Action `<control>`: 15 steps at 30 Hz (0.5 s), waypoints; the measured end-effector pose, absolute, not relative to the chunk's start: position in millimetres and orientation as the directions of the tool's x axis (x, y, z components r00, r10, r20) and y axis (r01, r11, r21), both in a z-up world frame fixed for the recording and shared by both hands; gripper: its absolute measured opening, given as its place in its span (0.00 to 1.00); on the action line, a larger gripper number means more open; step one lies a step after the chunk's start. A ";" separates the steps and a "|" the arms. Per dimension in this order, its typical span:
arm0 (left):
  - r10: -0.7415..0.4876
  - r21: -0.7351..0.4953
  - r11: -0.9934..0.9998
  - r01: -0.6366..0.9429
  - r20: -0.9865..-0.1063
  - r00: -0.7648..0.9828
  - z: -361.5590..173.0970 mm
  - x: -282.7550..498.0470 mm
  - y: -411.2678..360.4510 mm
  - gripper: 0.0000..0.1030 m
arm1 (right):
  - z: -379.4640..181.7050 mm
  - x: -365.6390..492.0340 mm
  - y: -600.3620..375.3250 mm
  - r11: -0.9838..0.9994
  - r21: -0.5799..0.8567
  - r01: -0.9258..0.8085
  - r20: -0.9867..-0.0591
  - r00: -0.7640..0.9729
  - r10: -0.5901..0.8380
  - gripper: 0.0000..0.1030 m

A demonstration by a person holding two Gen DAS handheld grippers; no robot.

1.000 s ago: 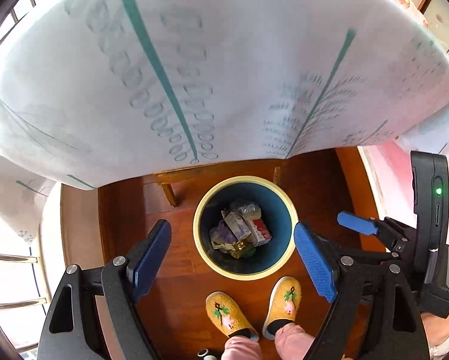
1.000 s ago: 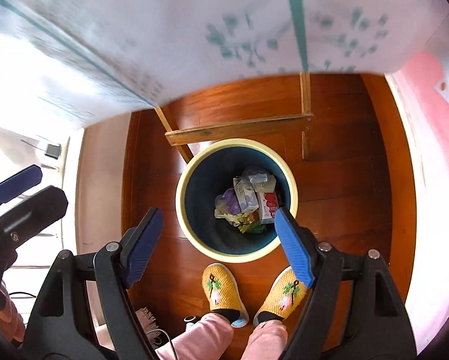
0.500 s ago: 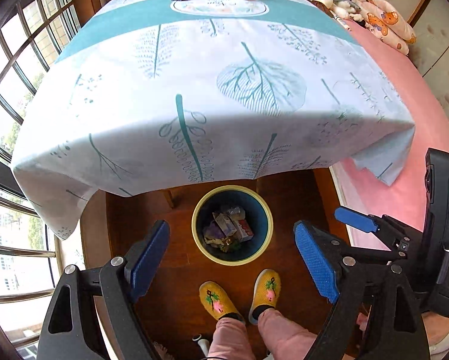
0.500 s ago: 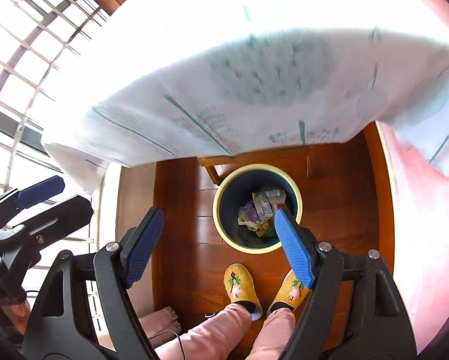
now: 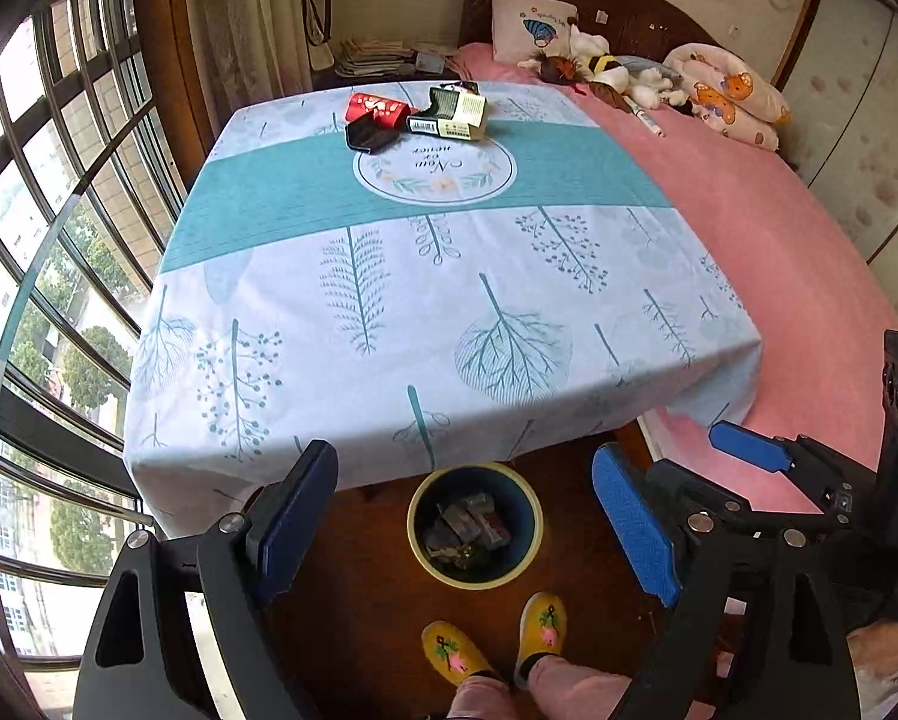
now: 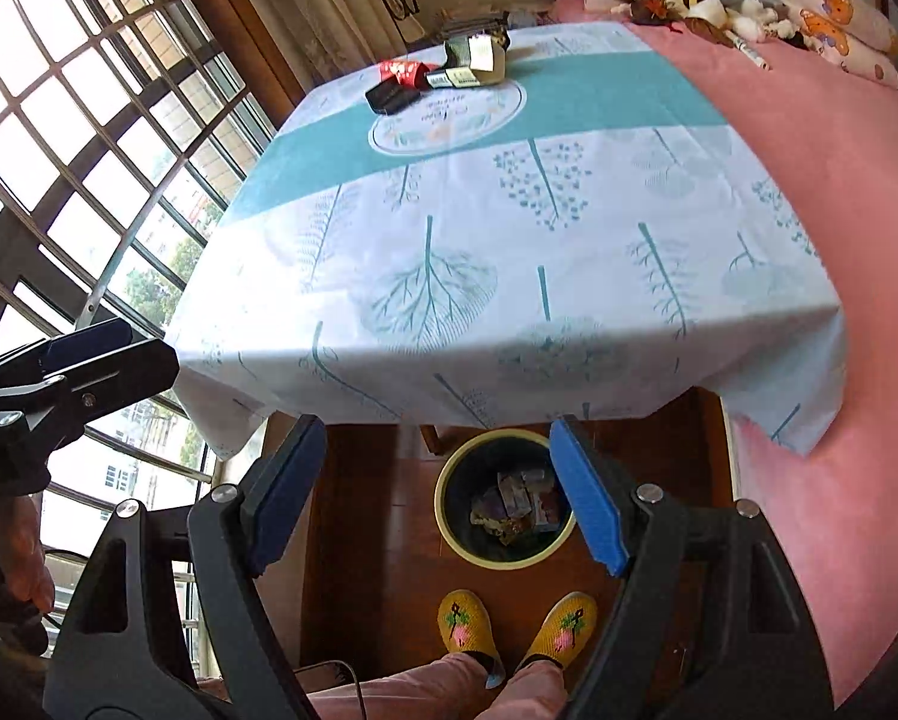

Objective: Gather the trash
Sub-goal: 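Raise both tools back toward the boxes on the table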

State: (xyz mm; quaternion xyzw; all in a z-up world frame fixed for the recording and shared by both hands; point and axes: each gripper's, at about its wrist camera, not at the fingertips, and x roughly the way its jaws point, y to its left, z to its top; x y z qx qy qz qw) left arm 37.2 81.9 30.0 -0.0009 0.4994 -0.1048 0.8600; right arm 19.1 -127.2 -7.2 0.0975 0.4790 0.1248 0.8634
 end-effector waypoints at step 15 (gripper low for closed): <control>-0.155 -0.048 0.981 0.186 -0.772 0.616 110.7 94.9 107.6 0.86 | 101.4 76.3 -119.1 0.978 0.195 -0.079 -0.714 0.672 0.197 0.73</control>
